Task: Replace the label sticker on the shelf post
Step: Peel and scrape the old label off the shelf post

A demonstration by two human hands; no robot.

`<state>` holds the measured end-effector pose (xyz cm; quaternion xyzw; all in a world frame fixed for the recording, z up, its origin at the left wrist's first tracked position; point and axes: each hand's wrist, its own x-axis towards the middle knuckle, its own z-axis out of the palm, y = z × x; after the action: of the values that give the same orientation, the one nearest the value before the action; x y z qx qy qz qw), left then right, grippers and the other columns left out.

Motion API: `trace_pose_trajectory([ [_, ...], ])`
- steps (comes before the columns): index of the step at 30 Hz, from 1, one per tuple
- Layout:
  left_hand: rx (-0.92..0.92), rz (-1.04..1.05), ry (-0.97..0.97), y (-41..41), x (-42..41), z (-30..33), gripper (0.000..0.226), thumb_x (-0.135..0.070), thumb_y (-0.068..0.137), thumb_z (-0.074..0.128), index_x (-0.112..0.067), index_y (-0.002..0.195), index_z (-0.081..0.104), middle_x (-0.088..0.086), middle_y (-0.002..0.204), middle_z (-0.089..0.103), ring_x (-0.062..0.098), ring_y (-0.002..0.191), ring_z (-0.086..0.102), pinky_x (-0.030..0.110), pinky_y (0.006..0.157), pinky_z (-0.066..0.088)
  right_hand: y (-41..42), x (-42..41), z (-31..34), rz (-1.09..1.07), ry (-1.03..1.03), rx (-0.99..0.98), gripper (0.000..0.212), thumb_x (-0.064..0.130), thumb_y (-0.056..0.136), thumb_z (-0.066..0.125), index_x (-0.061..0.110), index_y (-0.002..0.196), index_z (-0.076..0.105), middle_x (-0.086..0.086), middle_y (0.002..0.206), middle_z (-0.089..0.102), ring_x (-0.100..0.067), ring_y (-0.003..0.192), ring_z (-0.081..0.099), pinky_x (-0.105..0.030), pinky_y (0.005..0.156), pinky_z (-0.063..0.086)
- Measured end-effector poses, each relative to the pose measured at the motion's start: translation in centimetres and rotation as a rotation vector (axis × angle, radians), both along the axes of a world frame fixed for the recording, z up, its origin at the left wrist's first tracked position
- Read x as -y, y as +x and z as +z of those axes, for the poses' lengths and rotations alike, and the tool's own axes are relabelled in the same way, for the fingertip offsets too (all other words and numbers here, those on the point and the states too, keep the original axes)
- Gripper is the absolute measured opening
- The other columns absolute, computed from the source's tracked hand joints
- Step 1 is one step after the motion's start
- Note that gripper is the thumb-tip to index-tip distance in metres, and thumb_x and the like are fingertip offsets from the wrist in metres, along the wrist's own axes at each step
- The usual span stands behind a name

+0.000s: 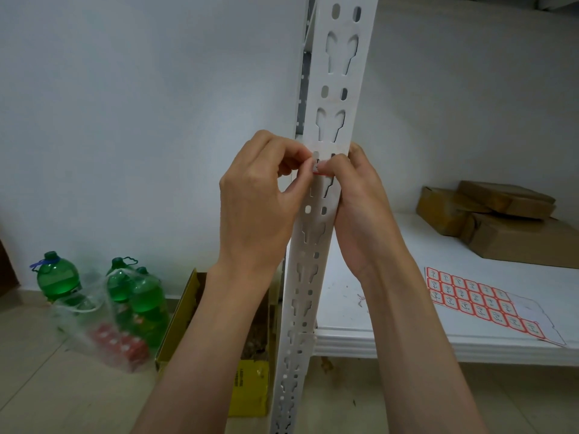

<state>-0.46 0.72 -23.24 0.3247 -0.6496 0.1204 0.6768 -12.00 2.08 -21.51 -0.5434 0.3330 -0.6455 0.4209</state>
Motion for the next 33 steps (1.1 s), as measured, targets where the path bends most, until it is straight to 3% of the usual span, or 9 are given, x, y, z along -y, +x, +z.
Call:
trace_pose_trajectory([
  [5,-0.078,-0.068,0.029,-0.7,0.0,-0.1,0.006,-0.012,0.09,0.07,-0.006,0.092,0.069,0.005,0.09,0.068,0.013,0.079,0.064,0.016,0.075,0.054,0.0,0.0,0.0,0.029,0.001,0.021,0.029,0.009,0.093,0.056,0.012,0.121,0.059,-0.015,0.12,0.068,-0.022,0.104,0.069,-0.035,0.086,0.059],
  [9,-0.138,-0.084,0.058,-1.2,-0.1,-0.2,0.004,-0.011,0.089,0.069,-0.008,0.092,0.068,0.002,0.089,0.067,0.009,0.077,0.062,0.011,0.073,0.051,-0.1,0.0,0.1,0.043,-0.004,0.017,0.029,0.009,0.093,0.055,0.013,0.122,0.059,-0.014,0.119,0.068,-0.016,0.097,0.07,-0.032,0.081,0.059],
  [14,-0.175,-0.12,0.089,-1.3,-0.3,0.0,0.003,-0.01,0.09,0.068,-0.012,0.09,0.065,0.0,0.088,0.065,0.007,0.076,0.061,0.011,0.071,0.051,-0.1,0.2,0.0,0.029,0.005,0.014,0.028,0.011,0.094,0.057,0.013,0.122,0.059,-0.015,0.118,0.069,-0.029,0.108,0.068,-0.049,0.093,0.056],
  [20,-0.204,-0.142,0.109,-0.9,-0.2,0.0,0.002,-0.013,0.093,0.066,-0.011,0.093,0.065,0.0,0.09,0.066,0.007,0.078,0.063,0.011,0.068,0.052,0.0,0.4,-0.2,0.004,0.002,-0.016,0.032,0.017,0.092,0.062,0.02,0.124,0.06,-0.008,0.116,0.071,-0.027,0.109,0.069,-0.056,0.1,0.052],
  [25,-0.249,-0.166,0.13,0.3,0.0,0.2,0.002,-0.014,0.094,0.066,-0.016,0.094,0.064,-0.002,0.09,0.067,0.014,0.08,0.068,0.018,0.069,0.058,-0.3,0.2,-0.1,-0.008,-0.016,-0.013,0.034,0.02,0.095,0.059,0.022,0.129,0.059,-0.003,0.118,0.072,-0.024,0.114,0.066,-0.053,0.105,0.049],
  [27,-0.233,-0.179,0.116,0.7,-0.2,0.5,0.002,-0.015,0.092,0.067,-0.015,0.093,0.066,-0.001,0.09,0.068,0.014,0.081,0.068,0.02,0.07,0.059,-0.6,0.2,-0.1,-0.028,-0.043,-0.015,0.032,0.021,0.098,0.056,0.027,0.13,0.058,0.006,0.113,0.074,-0.016,0.109,0.069,-0.045,0.101,0.053],
  [30,-0.091,-0.157,0.078,1.0,-0.4,0.9,0.007,-0.019,0.091,0.072,-0.013,0.094,0.071,-0.003,0.094,0.066,0.009,0.084,0.066,0.016,0.073,0.057,-1.3,0.0,0.1,-0.03,-0.082,-0.025,0.026,0.016,0.102,0.05,0.032,0.122,0.057,0.02,0.093,0.075,-0.003,0.095,0.072,-0.022,0.077,0.058],
  [33,0.048,-0.13,0.039,1.0,-0.4,1.0,0.011,-0.019,0.089,0.076,-0.011,0.095,0.077,-0.004,0.094,0.061,0.011,0.083,0.064,0.017,0.075,0.057,-1.5,-0.2,0.0,-0.012,-0.086,-0.019,0.028,0.009,0.101,0.048,0.023,0.122,0.06,0.01,0.097,0.077,-0.009,0.093,0.073,-0.022,0.08,0.06],
])
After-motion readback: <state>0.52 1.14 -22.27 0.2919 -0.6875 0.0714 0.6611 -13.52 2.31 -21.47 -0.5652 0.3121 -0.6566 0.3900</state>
